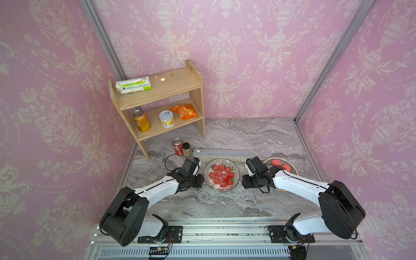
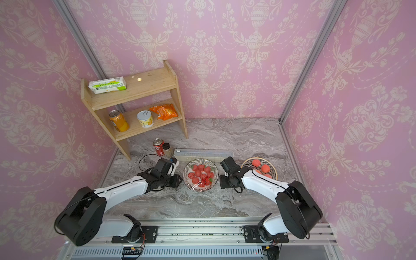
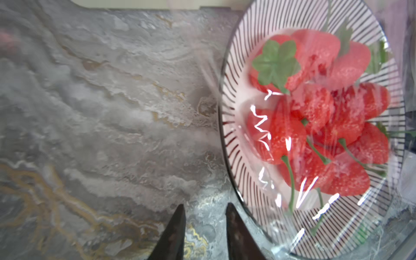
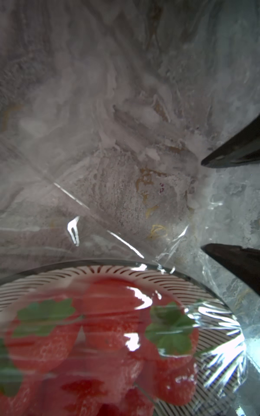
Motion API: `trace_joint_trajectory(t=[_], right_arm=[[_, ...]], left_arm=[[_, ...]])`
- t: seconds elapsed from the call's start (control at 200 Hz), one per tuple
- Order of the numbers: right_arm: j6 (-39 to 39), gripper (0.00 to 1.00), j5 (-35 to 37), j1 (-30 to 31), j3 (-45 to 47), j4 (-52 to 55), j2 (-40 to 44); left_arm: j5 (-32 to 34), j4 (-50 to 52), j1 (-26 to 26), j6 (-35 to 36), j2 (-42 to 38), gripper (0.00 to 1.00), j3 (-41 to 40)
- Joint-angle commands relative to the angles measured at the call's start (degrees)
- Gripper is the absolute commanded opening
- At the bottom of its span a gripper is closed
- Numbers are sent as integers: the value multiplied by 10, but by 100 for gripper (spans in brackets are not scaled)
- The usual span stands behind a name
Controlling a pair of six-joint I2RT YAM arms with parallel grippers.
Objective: Wrap the plate with plastic wrap
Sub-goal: Cover the plate with plastic wrap.
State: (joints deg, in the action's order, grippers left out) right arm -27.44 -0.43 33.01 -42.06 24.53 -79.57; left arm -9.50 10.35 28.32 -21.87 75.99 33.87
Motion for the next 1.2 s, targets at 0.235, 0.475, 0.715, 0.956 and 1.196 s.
trace_joint_trajectory(t=[0.235, 0.475, 0.715, 0.956, 1.196], right_arm=[[-107, 98, 12, -11, -5, 148, 207], [-523, 100, -59, 76, 160, -134, 284], [-644, 100, 97, 207, 196, -305, 237], [-692, 100, 145, 255, 192, -372, 157], [-711, 100, 118, 257, 183, -435, 77]], left_arm=[[22, 142, -28, -97, -189, 60, 28], [-26, 14, 52, -475, -249, 80, -75], [57, -147, 143, -653, -226, 99, -136], [105, -298, 195, -740, -133, 99, -163], [106, -380, 201, -774, -68, 99, -172]])
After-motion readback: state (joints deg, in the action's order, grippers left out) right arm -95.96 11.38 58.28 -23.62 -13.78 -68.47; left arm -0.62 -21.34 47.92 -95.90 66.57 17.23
